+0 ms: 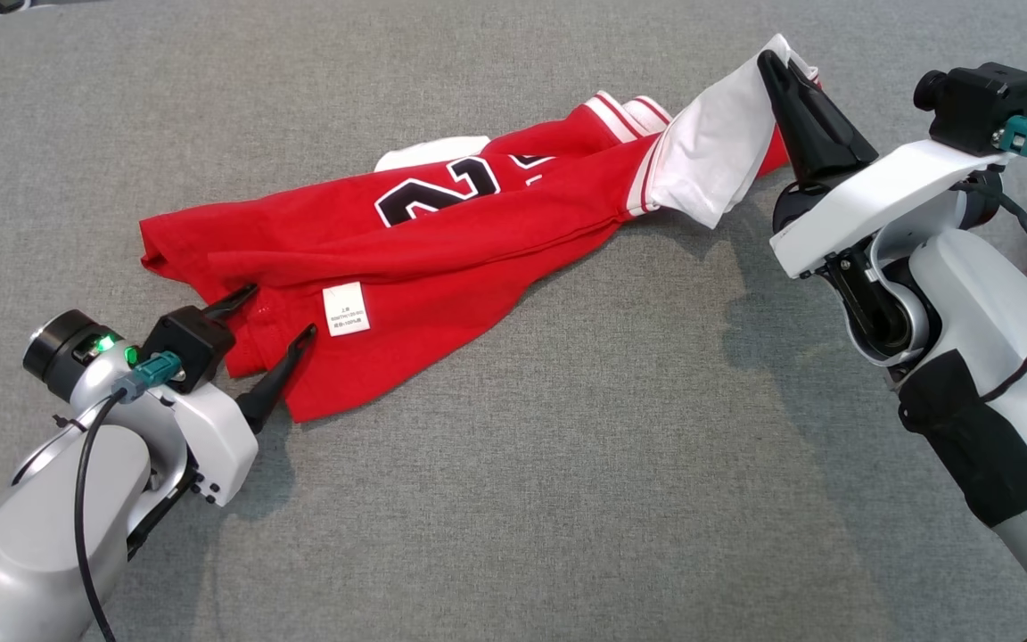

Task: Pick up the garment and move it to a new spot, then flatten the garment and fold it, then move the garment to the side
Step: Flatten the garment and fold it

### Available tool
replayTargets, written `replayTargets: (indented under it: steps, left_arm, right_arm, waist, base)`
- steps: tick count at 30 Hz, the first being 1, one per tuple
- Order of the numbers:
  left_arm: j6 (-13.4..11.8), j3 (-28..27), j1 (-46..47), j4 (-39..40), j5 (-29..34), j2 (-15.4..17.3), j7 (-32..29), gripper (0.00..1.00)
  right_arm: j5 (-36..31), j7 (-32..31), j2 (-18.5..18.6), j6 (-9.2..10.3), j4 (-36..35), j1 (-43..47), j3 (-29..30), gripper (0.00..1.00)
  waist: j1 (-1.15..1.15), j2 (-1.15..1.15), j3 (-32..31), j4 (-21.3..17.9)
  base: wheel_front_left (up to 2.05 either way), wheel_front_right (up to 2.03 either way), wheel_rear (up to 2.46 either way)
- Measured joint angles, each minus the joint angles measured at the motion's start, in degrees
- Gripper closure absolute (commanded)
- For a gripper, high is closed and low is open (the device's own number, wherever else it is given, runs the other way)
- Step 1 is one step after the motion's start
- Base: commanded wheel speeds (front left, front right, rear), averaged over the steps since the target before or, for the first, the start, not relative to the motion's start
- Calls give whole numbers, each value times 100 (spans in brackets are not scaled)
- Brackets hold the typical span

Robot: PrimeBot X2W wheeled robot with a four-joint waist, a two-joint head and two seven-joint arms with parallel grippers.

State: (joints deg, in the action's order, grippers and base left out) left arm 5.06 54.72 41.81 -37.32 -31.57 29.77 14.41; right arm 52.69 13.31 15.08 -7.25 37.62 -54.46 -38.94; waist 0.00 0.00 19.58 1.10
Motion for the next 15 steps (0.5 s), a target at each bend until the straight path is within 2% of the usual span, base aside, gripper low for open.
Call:
replayTargets:
  steps: [8,9,11,13,15]
  left_arm:
    - [99,-158,2,-111,304,7,0,0]
    - [102,-156,5,-178,313,0,0,5]
    - [147,-141,10,-325,316,2,0,28]
    - [186,-123,52,-402,316,-8,1,30]
    - [196,-123,142,-438,316,-26,1,28]
  right_arm:
    - [0,34,-21,0,-5,-16,-24,100]
    - [0,34,-24,0,-7,-17,-26,100]
    - [0,34,-29,0,-11,-19,-30,100]
    - [0,34,-35,1,-21,-21,-33,100]
    - [1,34,-37,0,-32,-25,-34,100]
  waist:
    - [0,0,79,-15]
    - [0,0,91,-20]
    - [0,0,118,-32]
    - [0,0,142,-46]
    - [0,0,166,-59]
  base:
    - [0,0,0]
    - [0,0,0]
    - [0,0,0]
    - [0,0,0]
    - [0,0,0]
